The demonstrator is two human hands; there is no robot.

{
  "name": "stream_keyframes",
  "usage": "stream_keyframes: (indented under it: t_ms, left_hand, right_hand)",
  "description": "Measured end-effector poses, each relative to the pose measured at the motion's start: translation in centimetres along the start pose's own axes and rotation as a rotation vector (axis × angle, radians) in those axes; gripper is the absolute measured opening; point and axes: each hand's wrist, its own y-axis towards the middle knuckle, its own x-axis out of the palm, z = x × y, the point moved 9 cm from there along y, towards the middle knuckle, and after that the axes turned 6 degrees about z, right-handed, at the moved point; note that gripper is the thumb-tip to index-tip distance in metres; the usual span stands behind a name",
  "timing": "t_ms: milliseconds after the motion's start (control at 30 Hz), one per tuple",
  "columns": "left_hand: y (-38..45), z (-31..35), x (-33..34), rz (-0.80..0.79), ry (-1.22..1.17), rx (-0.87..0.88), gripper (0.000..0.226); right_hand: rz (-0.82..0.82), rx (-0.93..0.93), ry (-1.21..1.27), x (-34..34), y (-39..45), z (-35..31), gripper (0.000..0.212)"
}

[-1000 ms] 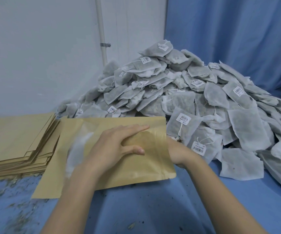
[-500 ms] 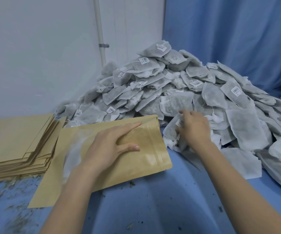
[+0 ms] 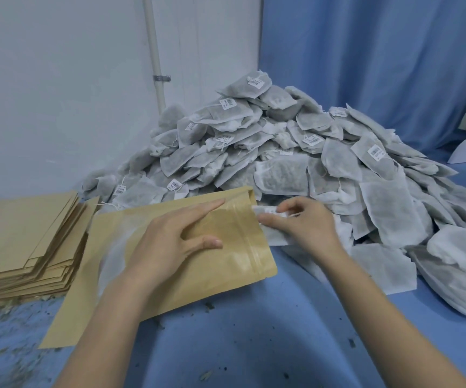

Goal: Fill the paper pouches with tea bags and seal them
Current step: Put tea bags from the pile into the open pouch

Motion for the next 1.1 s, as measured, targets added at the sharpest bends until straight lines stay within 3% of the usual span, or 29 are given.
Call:
stream_keyframes:
  t_ms: [67,100,133,167,200,233,267,333,367,400,467,533,600,667,733,800,967,1100]
  left_hand:
    - [0.0,0.8,0.5,-0.026,-0.009,0.023,0.06]
    - [0.0,1.3,0.9,-0.044,-0.017,0.036,0.06]
    - [-0.1,1.7,1.4,-0.065,-0.026,0.047,0.06]
    - [-0.1,2.0,1.9,-0.086,-0.033,0.058,0.061]
    - [-0.2,2.1,2.4,-0.1,-0.033,0.067,0.061]
    - [-0.3,2.1,2.7,-0.108,-0.028,0.072,0.061]
    - [-0.3,2.0,2.9,-0.108,-0.02,0.07,0.061]
    - [-0.3,1.4,2.7,-0.095,-0.012,0.05,0.06]
    - [-0.2,1.2,2.5,-0.085,-0.013,0.042,0.06]
    - [-0.2,1.1,2.3,-0.072,-0.018,0.035,0.06]
    - [0.0,1.0,1.7,-0.038,-0.038,0.024,0.059]
    - [0.1,0.9,1.1,-0.001,-0.051,0.023,0.055]
    - [0.1,0.9,0.8,0.012,-0.052,0.024,0.049]
    - [0.0,0.8,1.1,-0.003,-0.049,0.019,0.046]
    - [-0.1,0.8,1.3,-0.005,-0.048,0.012,0.045]
    - [0.0,0.6,1.0,0.019,-0.053,-0.011,0.044]
    - [-0.1,0.4,1.4,0.008,-0.045,-0.02,0.044]
    - [-0.2,0.4,2.0,-0.014,-0.033,-0.009,0.047]
  right_hand:
    - [-0.208,-0.012,0.018,3.0,-0.1,-0.9,0.012]
    - [-0.254,0.081,0.012,5.1,-0.4,-0.9,0.013]
    - [-0.147,0.235,-0.092,5.8,0.4,0.8,0.021]
    - [-0.165,0.238,-0.095,8.0,0.8,1.5,0.029]
    - [-0.036,0.335,-0.203,10.2,-0.3,1.6,0.035]
    - [0.193,0.34,-0.421,9.7,-0.8,0.9,0.038]
    - [0.142,0.33,-0.487,9.6,-1.3,0.1,0.043]
    - [-0.514,0.275,-0.269,9.2,-2.8,1.1,0.044]
    - [-0.605,0.136,-0.238,6.5,-3.0,-0.1,0.033]
    - [-0.605,0.05,-0.031,7.1,-2.1,-1.4,0.026]
    - [-0.474,-0.116,0.058,4.7,-0.1,-2.1,0.019]
    - [-0.248,-0.05,0.209,3.7,1.1,-0.4,0.024]
    - [0.005,0.001,0.19,2.0,1.8,1.7,0.026]
    - [0.14,-0.012,0.054,0.7,2.4,2.8,0.024]
    - [0.076,-0.076,-0.158,2.0,2.5,3.0,0.027]
    - [-0.092,-0.103,-0.338,4.2,2.6,4.0,0.028]
    - [-0.39,-0.056,-0.471,6.1,2.9,5.7,0.034]
    - [-0.392,-0.127,-0.639,6.6,3.4,5.8,0.03]
